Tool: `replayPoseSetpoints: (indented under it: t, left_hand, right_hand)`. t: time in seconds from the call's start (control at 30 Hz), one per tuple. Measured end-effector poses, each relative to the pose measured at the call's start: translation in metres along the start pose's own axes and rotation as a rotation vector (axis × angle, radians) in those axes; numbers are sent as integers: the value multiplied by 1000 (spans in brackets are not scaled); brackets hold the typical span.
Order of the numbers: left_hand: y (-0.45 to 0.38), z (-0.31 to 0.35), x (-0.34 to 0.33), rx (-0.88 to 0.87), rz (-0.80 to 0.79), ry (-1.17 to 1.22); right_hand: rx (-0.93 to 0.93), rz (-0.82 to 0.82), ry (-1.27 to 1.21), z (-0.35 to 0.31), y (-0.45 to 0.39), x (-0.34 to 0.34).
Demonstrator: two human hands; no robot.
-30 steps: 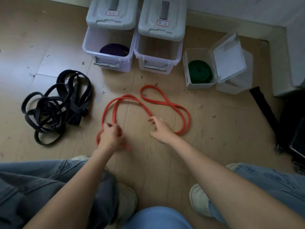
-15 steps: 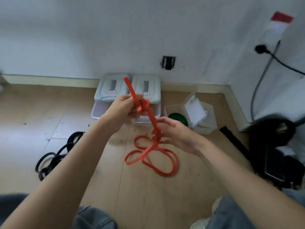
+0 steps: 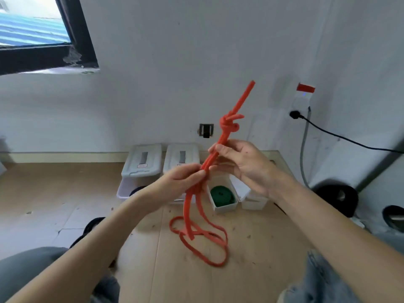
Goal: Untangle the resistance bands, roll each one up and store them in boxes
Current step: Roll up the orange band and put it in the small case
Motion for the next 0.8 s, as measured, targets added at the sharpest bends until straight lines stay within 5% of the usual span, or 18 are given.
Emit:
replayPoseSetpoints:
  t: [0.13,0.27,0.4,0.47,0.6,0.8]
  left_hand:
    - [-13,-2,-24,31,-53,-268]
    - [-13,-24,-10,141,80,-161]
    - [-12,-34,3,210,11,-70]
    - [-15,-33,-2,188,-76,-90]
    - [-26,-19,-15,97,-96,-40]
    - [-33,-9,-20,-37,58,-62]
  right_hand:
    - [52,193,-351,1,-4,24]
    - [45,409,-659,20,-14,52]
    - [-52,474,-701,51,-13,68]
    - [-108,321,-576,53,-18,60]
    - [-145,-57,55,48,-20,24]
    - [-16,-79,357,26,-12,12]
Point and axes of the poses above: each hand's wrist, its own y-axis away from the middle knuckle, its own x-axis out of the back of the hand, z = x × y, the point moved 7 cm from there along -y, towards the middle knuckle, and after that the axes turned 6 degrees about x, right-handed, at the moved point
